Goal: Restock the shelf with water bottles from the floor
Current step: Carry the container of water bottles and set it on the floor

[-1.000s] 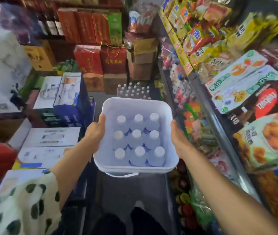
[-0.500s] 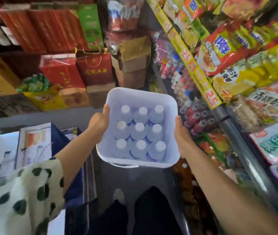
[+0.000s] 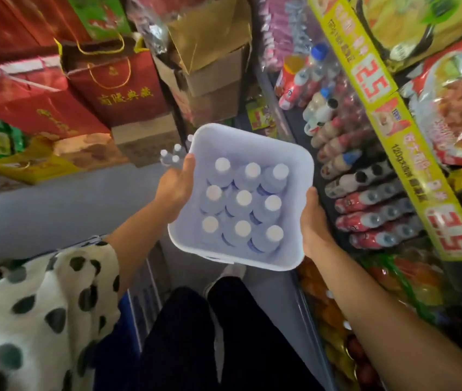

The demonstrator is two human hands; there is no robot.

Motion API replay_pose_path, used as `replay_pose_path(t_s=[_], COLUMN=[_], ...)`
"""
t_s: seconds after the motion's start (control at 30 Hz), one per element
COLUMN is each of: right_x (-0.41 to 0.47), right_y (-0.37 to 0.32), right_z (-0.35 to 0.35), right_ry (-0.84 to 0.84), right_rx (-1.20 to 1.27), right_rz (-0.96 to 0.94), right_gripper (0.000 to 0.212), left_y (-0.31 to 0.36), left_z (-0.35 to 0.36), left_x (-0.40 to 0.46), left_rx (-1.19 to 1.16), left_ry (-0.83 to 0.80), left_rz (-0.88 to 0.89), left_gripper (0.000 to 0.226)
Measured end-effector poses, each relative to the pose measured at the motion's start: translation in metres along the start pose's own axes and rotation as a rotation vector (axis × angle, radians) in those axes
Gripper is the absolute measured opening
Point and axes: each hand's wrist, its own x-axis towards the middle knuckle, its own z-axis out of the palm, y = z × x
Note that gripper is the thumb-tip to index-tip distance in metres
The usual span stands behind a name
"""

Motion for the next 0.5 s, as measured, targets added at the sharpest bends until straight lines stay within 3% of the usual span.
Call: replay_pose_path(t_s=[0.27, 0.5], right_x=[0.044, 0.058], right_y=[-0.044, -0.063], right_z=[0.022, 0.047], right_ry=[0.079, 0.249], right_rx=[0.107, 0.272], right_rz=[0.125, 0.229], right_gripper=[0.064, 0.074], left_y=[0.065, 0.122], left_z=[0.010, 0.015], left_x=[0.080, 0.143], left_rx=[0.079, 0.261], left_ry=[-0.082, -0.250], left_rz=[-0.011, 0.198], left_gripper=[0.081, 0.065])
